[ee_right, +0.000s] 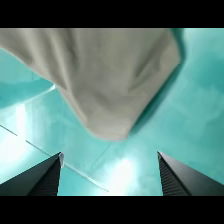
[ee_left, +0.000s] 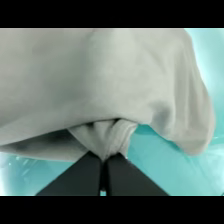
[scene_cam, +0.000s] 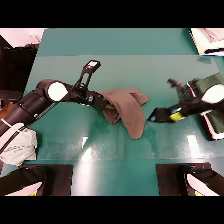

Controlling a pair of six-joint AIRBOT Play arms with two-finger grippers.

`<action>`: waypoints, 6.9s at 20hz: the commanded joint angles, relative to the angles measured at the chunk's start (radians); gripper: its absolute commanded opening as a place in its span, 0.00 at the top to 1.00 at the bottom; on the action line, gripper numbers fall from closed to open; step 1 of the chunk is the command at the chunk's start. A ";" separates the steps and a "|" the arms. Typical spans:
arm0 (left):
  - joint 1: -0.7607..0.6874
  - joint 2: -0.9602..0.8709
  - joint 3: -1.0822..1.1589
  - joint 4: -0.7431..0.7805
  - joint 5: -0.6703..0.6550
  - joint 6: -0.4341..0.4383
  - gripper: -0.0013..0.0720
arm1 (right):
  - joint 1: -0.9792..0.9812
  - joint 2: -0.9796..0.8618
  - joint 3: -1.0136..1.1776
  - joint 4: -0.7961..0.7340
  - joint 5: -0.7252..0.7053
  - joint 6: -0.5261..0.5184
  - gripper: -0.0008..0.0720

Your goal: Fold the shirts.

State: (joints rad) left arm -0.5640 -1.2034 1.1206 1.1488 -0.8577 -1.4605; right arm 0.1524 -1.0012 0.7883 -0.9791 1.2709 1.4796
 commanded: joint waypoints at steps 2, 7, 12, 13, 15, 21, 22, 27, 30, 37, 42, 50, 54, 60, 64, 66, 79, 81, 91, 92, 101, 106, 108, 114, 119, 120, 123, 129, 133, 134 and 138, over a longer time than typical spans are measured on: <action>0.005 0.013 0.002 0.018 -0.029 0.001 0.95 | 0.221 0.008 -0.190 0.069 -0.319 -0.003 0.08; 0.005 0.013 0.002 0.017 -0.048 -0.007 0.95 | 0.322 -0.080 -0.208 0.072 -0.424 0.050 0.10; 0.005 0.013 0.002 0.016 -0.104 -0.007 0.95 | 0.348 -0.122 -0.208 0.064 -0.492 0.041 0.97; 0.005 0.016 0.003 0.016 -0.122 -0.006 0.95 | 0.348 -0.096 -0.208 0.060 -0.517 0.041 0.97; 0.010 0.018 0.032 0.034 -0.177 -0.005 0.95 | 0.324 -0.016 -0.206 0.061 -0.548 0.042 0.97; 0.154 0.073 0.310 0.033 -0.431 0.089 0.95 | -0.070 0.245 -0.042 -0.068 -0.233 0.047 0.97; 0.173 0.085 0.360 0.033 -0.479 0.118 0.95 | -0.144 0.277 0.000 -0.097 -0.192 0.046 0.97; 0.192 0.097 0.570 0.033 -0.695 0.207 0.95 | -0.452 0.367 0.213 -0.121 -0.037 -0.002 0.97; 0.192 0.097 0.702 0.029 -0.750 0.204 0.95 | -0.530 0.371 0.343 -0.120 0.061 -0.009 0.97; 0.192 0.139 0.993 0.029 -0.850 0.156 0.95 | -0.555 0.286 0.662 -0.124 0.253 -0.011 0.97; 0.192 0.132 0.756 0.319 -0.827 0.158 0.95 | -0.555 0.053 0.726 -0.121 0.308 0.016 0.97; 0.233 0.045 0.242 0.508 -0.166 0.033 0.95 | -0.430 -0.249 0.504 -0.116 0.012 0.019 0.97; 0.327 0.017 0.246 0.483 -0.010 -0.101 0.95 | -0.354 -0.283 0.503 -0.116 -0.193 0.019 0.97; 0.353 0.104 0.335 0.502 -0.092 -0.061 0.95 | -0.335 -0.090 0.511 -0.122 -0.271 -0.026 0.97; 0.353 0.222 0.592 0.469 -0.181 -0.050 0.95 | -0.402 0.094 0.645 -0.122 -0.117 -0.026 0.97; 0.353 0.268 0.730 0.421 -0.248 -0.036 0.95 | -0.448 0.163 0.724 -0.122 -0.068 -0.024 0.97; 0.353 0.200 0.749 0.156 -0.548 0.081 0.95 | -0.437 -0.057 0.863 -0.125 0.352 0.058 0.97; 0.353 0.121 0.634 0.152 -0.639 0.082 0.95 | -0.328 -0.165 0.767 -0.126 0.348 0.057 0.97; 0.353 -0.108 0.378 0.161 -0.455 0.159 0.95 | -0.222 -0.497 0.602 -0.120 -0.080 0.017 0.96; 0.353 -0.108 0.378 0.175 -0.447 0.159 0.95 | -0.243 -0.497 0.613 -0.121 -0.070 -0.003 0.70; 0.353 -0.109 0.377 0.227 -0.460 0.155 0.95 | -0.457 -0.324 0.333 -0.111 0.133 -0.070 0.31; 0.353 -0.109 0.377 0.220 -0.459 0.151 0.95 | -0.429 -0.250 -0.016 0.072 0.029 -0.138 0.32; 0.353 -0.109 0.377 0.219 -0.459 0.151 0.95 | -0.378 -0.251 -0.077 0.071 -0.047 -0.138 0.37; 0.353 -0.109 0.377 0.219 -0.462 0.151 0.95 | -0.271 -0.251 -0.110 0.071 -0.154 -0.134 0.37; 0.353 -0.109 0.377 0.219 -0.462 0.151 0.95 | -0.208 -0.251 -0.110 0.071 -0.150 -0.134 0.60; 0.353 -0.109 0.377 0.218 -0.462 0.151 0.95 | -0.192 -0.251 -0.110 0.071 -0.150 -0.134 0.83; 0.353 -0.106 0.381 0.214 -0.462 0.121 0.95 | -0.177 -0.230 -0.090 0.067 -0.141 -0.138 0.97; 0.353 0.006 0.642 0.255 -0.428 0.098 0.95 | -0.323 0.033 0.296 0.069 -0.137 -0.111 0.97; 0.353 0.124 0.886 0.257 -0.374 0.099 0.95 | -0.472 0.140 0.651 0.069 -0.151 -0.108 0.97; 0.353 0.153 0.925 0.257 -0.364 0.099 0.95 | -0.504 0.158 0.724 0.068 -0.151 -0.109 0.97; 0.353 0.306 0.953 0.256 -0.264 0.098 0.95 | -0.624 0.220 0.938 0.068 -0.135 -0.108 0.97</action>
State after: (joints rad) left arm -0.2115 -0.9920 2.0270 1.4040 -1.1973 -1.3602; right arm -0.3893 -0.8303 1.5696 -0.9096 1.1313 1.3693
